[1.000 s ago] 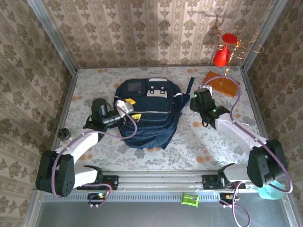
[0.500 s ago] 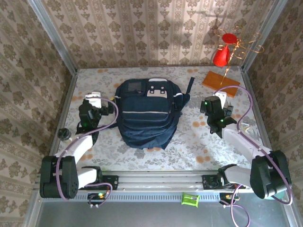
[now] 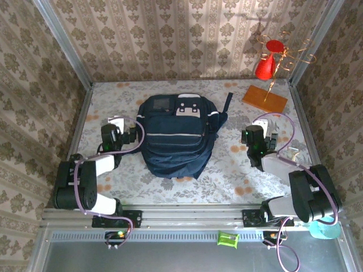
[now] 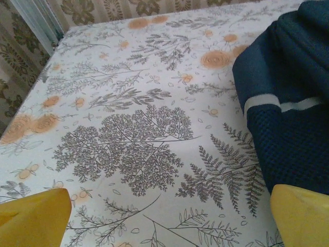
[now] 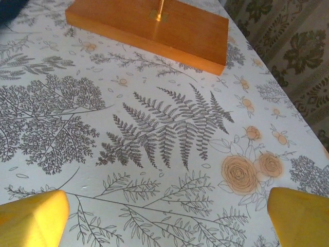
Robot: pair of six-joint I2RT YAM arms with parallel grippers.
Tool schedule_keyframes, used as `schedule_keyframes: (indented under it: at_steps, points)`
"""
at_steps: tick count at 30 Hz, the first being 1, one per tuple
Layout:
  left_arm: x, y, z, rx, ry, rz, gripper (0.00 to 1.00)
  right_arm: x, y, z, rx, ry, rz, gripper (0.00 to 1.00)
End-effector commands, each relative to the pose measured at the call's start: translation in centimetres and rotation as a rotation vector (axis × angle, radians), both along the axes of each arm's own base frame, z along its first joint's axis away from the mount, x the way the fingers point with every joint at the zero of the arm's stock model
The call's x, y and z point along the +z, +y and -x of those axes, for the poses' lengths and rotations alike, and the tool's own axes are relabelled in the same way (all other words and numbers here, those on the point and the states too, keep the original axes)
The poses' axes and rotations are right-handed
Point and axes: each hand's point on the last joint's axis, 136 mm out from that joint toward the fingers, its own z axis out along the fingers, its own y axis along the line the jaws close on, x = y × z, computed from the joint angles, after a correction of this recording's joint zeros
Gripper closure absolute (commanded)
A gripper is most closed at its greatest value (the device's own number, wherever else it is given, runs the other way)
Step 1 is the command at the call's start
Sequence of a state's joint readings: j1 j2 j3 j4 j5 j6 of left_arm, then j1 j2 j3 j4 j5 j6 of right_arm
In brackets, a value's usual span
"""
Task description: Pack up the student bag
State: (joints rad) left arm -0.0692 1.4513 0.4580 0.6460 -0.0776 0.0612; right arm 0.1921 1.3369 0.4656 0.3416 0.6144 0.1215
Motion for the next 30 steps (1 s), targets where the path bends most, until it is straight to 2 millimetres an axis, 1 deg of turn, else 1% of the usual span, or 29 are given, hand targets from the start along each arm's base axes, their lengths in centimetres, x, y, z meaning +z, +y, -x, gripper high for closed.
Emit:
schedule_keyframes:
  at_steps: [1, 4, 5, 6, 11, 12, 14, 15, 16, 18, 19, 21, 30]
  points:
    - [0.6, 0.3, -0.5, 0.0, -0.076, -0.019, 0.0, 3.3, 0.7, -1.6, 0.069, -0.192, -0.023, 0.0]
    - [0.2, 0.2, -0.1, -0.01, -0.113, -0.014, 0.0, 3.6, 1.3, -1.5, 0.118, -0.239, -0.04, 0.0]
    - [-0.2, 0.2, 0.0, -0.013, -0.117, -0.014, 0.0, 3.7, 1.4, -1.5, 0.127, -0.247, -0.044, 0.0]
    - [-0.1, 0.3, -0.2, -0.011, -0.134, -0.023, 0.0, 3.7, 1.4, -1.5, 0.132, -0.254, -0.047, 0.0]
    - [-0.3, 0.2, -0.2, -0.017, -0.109, -0.006, 0.0, 3.9, 1.7, -2.0, 0.168, -0.3, -0.06, 0.0]
    - [-0.4, 0.3, -0.2, -0.015, -0.111, -0.008, 0.0, 3.7, 1.6, -2.1, 0.173, -0.319, -0.059, 0.0]
    - [-0.3, 0.6, -0.3, 0.01, -0.105, -0.006, 0.0, 2.5, 1.6, -2.5, 0.195, -0.342, -0.066, 0.0]
    - [-0.3, 0.8, -0.4, 0.016, -0.106, -0.006, 0.0, 2.0, 2.0, -3.0, 0.223, -0.331, -0.066, 0.0]
    - [-0.3, 0.8, -0.4, 0.016, -0.107, -0.006, 0.0, 1.1, 2.1, -3.4, 0.227, -0.286, -0.086, 0.0]
    - [-0.3, 0.8, -0.4, 0.015, -0.105, -0.005, 0.0, 0.7, 1.8, -4.4, 0.211, -0.26, -0.092, 0.0]
    - [-0.3, 0.8, -0.4, 0.016, -0.106, -0.005, 0.0, 0.2, 1.2, -4.5, 0.206, -0.223, -0.141, 0.0]
    - [-0.3, 0.8, -0.4, 0.016, -0.106, -0.005, 0.0, 0.3, 0.8, -4.4, 0.207, -0.244, -0.156, 0.0]
    - [-0.4, 0.7, -0.4, 0.014, -0.104, -0.004, 0.0, 0.2, 0.8, -4.4, 0.207, -0.234, -0.158, 0.0]
